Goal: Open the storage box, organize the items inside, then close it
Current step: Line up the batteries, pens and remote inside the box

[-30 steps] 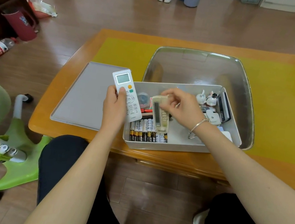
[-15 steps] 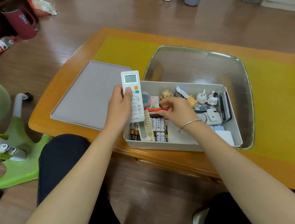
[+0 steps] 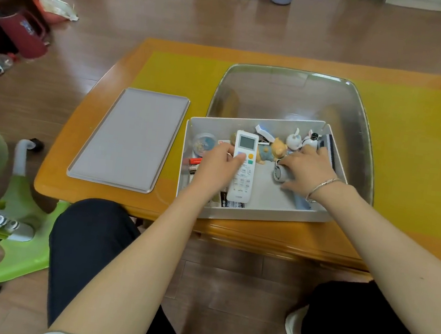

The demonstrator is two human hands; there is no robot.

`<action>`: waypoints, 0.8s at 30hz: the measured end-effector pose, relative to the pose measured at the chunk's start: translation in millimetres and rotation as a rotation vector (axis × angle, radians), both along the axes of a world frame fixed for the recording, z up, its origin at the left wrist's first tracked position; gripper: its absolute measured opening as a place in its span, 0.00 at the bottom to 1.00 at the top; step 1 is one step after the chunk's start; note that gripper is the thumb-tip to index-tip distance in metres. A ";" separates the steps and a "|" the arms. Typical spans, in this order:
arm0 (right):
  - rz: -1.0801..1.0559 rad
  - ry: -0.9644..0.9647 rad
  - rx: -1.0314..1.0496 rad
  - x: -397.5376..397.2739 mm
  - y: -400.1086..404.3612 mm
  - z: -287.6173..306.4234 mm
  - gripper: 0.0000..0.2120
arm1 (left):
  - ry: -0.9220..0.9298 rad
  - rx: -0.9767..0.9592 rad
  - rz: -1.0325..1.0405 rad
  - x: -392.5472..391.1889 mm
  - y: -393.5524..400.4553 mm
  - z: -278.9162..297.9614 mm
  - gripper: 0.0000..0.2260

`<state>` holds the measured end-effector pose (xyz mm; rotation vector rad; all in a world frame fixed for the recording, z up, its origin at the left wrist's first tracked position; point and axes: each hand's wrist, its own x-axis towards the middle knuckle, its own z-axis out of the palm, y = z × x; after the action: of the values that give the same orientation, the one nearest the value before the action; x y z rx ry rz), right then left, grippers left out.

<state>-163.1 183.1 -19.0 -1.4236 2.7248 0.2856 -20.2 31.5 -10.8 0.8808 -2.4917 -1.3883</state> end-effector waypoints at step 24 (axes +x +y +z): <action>-0.336 -0.270 -1.028 13.7 54.5 4.7 0.21 | -0.205 -0.157 -0.170 -37.0 37.7 -23.8 0.12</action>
<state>-149.4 237.7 -14.3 -0.9091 2.8502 -1.3696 -57.1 69.2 -34.5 0.8350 -2.8437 -1.1797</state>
